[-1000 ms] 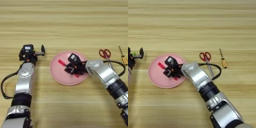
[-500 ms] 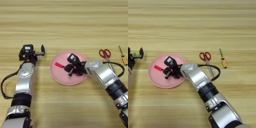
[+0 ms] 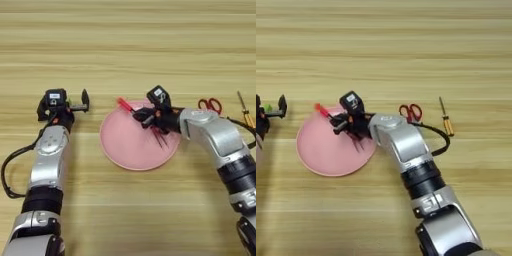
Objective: Move the objects on the table
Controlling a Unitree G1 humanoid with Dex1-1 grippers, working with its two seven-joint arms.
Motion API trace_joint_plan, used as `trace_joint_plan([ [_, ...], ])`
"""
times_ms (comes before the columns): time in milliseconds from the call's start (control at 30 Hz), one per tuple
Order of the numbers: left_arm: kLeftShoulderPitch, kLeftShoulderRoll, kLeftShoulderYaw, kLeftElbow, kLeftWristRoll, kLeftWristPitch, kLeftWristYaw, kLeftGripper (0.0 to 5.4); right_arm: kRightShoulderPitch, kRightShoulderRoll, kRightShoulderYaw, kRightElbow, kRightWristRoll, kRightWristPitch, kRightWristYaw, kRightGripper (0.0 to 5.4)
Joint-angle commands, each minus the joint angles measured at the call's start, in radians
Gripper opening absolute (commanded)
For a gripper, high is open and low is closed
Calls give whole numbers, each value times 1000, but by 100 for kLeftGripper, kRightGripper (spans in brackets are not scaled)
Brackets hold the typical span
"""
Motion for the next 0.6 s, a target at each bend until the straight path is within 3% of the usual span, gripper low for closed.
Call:
trace_joint_plan([
  [33, 4, 6, 4, 8, 1, 1, 1, 540, -7, -22, -57, -49, 1, -40, -48, 46],
  [167, 1, 5, 4, 12, 3, -1, 0, 540, -7, -54, -93, -45, -26, -119, -99, 46],
  [300, -2, 2, 3, 17, 5, -4, 2, 540, -14, -94, -156, 49, -57, -235, -172, 46],
  [600, -6, 3, 0, 21, 7, -6, 2, 540, -17, -116, -209, 209, -56, -346, -204, 46],
])
